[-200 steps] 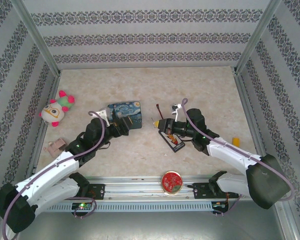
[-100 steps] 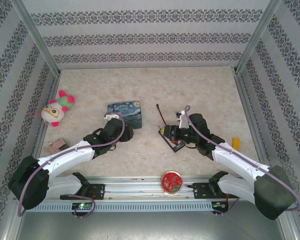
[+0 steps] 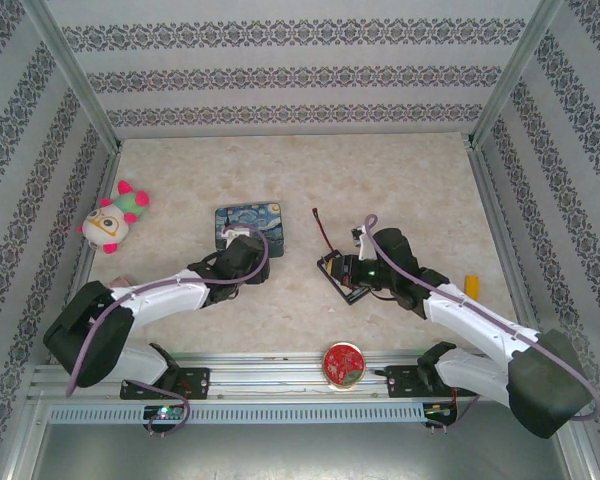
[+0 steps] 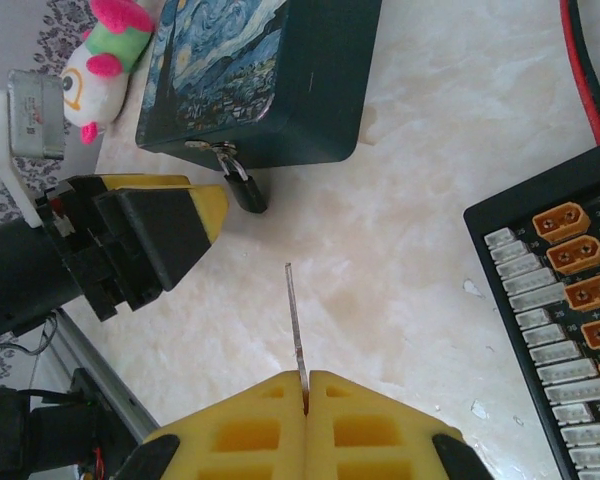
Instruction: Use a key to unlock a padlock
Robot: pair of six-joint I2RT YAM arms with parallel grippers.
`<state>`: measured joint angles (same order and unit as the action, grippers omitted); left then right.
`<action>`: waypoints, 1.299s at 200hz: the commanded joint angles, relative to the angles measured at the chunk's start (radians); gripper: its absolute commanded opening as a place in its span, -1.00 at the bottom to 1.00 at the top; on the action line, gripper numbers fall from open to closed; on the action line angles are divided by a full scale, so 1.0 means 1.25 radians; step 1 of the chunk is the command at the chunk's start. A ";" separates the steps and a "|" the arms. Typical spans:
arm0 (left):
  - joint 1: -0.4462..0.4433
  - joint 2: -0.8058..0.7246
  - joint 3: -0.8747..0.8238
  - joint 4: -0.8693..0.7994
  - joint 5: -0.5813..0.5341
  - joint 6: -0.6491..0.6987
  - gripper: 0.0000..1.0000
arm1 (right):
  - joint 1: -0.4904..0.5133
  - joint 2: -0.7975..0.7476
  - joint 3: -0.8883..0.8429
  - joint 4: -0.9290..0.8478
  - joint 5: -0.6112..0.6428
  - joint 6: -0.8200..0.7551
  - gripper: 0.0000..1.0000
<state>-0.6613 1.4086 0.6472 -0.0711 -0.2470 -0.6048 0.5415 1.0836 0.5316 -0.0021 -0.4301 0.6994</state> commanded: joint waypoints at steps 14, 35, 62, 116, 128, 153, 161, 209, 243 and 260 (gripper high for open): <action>-0.007 0.068 0.053 0.024 -0.046 0.037 0.43 | 0.015 0.033 0.035 -0.014 0.022 -0.022 -1.00; -0.007 0.094 0.069 0.033 -0.056 0.037 0.38 | 0.016 0.043 0.041 -0.011 0.039 -0.017 -1.00; -0.002 0.123 0.095 0.065 -0.028 0.044 0.30 | 0.011 0.050 0.051 -0.014 0.076 -0.016 -1.00; 0.004 0.181 0.143 0.138 0.059 0.024 0.20 | -0.039 0.091 0.069 -0.012 0.077 -0.028 -1.00; 0.008 0.195 0.157 0.136 0.059 0.025 0.19 | -0.046 0.099 0.076 -0.011 0.073 -0.031 -1.00; 0.017 0.207 0.185 0.099 0.056 0.022 0.20 | -0.063 0.122 0.092 -0.009 0.052 -0.043 -1.00; 0.017 0.204 0.190 0.081 0.050 0.018 0.20 | -0.067 0.130 0.096 -0.009 0.045 -0.043 -1.00; 0.017 0.172 0.170 0.019 0.031 -0.057 0.23 | -0.083 0.147 0.096 0.009 0.014 -0.041 -1.00; 0.017 0.184 0.173 0.010 0.014 -0.066 0.29 | -0.085 0.128 0.083 0.019 0.025 -0.037 -1.00; 0.017 0.194 0.175 0.017 0.004 -0.065 0.29 | -0.086 0.119 0.078 0.018 0.024 -0.036 -1.00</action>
<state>-0.6525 1.6547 0.8604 -0.0181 -0.2005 -0.6632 0.4465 1.2610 0.6296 -0.0040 -0.3901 0.6659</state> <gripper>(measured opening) 0.645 0.050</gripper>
